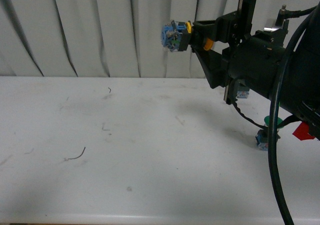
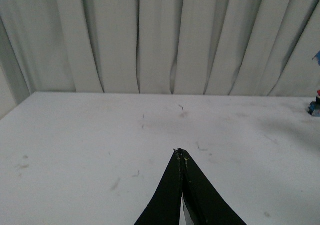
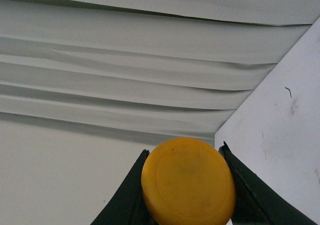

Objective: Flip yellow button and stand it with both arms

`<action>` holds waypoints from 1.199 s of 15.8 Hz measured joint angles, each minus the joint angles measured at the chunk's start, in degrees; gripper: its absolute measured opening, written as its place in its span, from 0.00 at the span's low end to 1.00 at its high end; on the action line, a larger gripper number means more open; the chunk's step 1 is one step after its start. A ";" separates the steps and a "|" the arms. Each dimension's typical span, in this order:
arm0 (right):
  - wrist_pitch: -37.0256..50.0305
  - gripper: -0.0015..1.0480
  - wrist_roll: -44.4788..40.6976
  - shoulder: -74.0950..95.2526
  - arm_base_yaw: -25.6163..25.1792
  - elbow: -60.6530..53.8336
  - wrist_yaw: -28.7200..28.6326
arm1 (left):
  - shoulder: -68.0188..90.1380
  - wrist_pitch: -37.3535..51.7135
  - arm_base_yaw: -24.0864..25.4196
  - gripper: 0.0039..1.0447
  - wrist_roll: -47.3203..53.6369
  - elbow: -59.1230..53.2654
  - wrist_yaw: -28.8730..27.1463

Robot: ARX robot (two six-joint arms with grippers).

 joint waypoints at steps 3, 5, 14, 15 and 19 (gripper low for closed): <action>-0.15 0.34 -0.28 0.00 0.15 -0.04 0.17 | -0.02 0.07 0.00 0.07 -0.04 0.04 -0.02; -0.37 0.34 -3.02 -0.24 0.00 -0.04 0.13 | -0.02 0.07 0.00 0.31 -0.02 0.04 0.00; -18.88 0.34 -38.51 -10.82 -8.52 3.10 2.34 | -0.02 0.07 0.00 0.95 0.00 0.04 0.00; -23.91 0.34 -47.04 -11.02 -10.84 3.80 4.28 | -0.02 0.04 0.00 0.93 -0.02 0.04 0.00; -33.73 0.34 -65.09 -10.21 -20.50 9.55 9.97 | -0.02 0.07 0.00 0.94 -0.02 0.04 0.00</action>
